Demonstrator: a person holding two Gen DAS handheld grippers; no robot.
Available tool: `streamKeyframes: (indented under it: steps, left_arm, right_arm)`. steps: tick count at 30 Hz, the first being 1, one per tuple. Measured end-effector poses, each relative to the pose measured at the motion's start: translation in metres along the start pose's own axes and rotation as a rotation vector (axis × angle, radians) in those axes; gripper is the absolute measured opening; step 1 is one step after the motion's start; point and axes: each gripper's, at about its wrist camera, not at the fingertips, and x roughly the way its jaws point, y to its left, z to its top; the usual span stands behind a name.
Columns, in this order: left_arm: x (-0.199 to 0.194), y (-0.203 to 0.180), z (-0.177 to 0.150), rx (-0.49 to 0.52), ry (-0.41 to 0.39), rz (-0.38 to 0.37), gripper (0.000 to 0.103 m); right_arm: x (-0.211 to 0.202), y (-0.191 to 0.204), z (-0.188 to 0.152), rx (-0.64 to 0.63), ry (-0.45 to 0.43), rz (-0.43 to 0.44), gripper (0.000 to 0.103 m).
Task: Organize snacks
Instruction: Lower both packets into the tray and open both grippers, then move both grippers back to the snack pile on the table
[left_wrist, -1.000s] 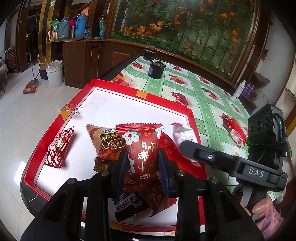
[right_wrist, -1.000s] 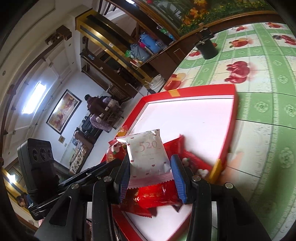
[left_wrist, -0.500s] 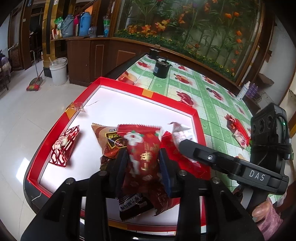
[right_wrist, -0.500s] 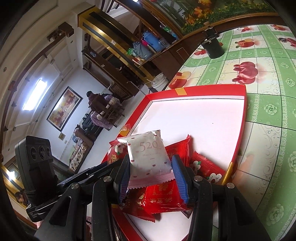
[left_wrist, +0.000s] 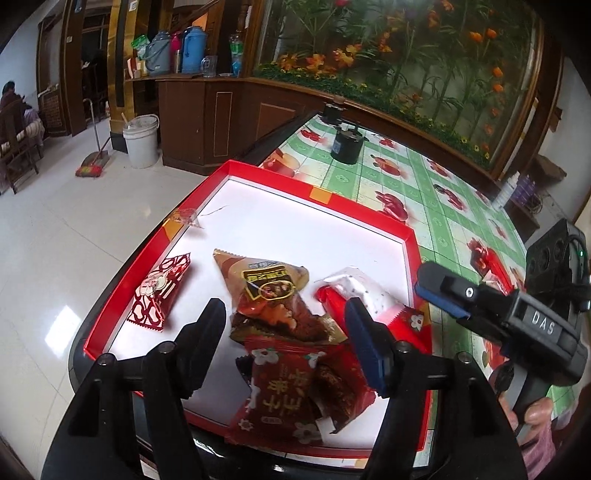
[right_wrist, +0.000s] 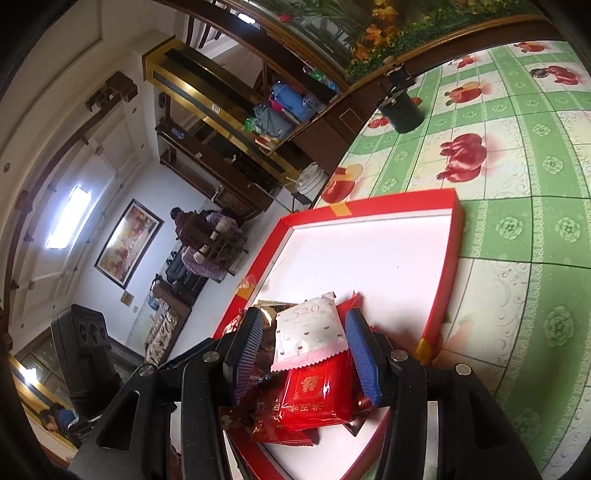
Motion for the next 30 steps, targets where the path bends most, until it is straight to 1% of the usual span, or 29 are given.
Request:
streamKeyframes:
  steps: [6, 12, 16, 24, 30]
  left_arm:
    - [-0.006, -0.017, 0.002, 0.068, -0.016, 0.029, 0.066]
    - [-0.006, -0.036, -0.001, 0.151, -0.01, 0.049, 0.067]
    - [-0.003, -0.047, -0.003, 0.182, 0.004, 0.057, 0.071]
    - [0.003, -0.064, -0.009, 0.227, 0.042, 0.067, 0.071]
    - [0.005, -0.075, -0.014, 0.26, 0.061, 0.079, 0.072]
  right_arm:
    - [-0.015, -0.01, 0.009, 0.029, -0.041, 0.011, 0.052]
    - [-0.047, -0.026, 0.022, 0.052, -0.115, 0.004, 0.053]
    - [-0.077, -0.043, 0.032, 0.06, -0.186, -0.043, 0.055]
    - [-0.144, -0.098, 0.053, 0.15, -0.315, -0.136, 0.055]
    - [-0.188, -0.127, 0.058, 0.159, -0.366, -0.223, 0.056]
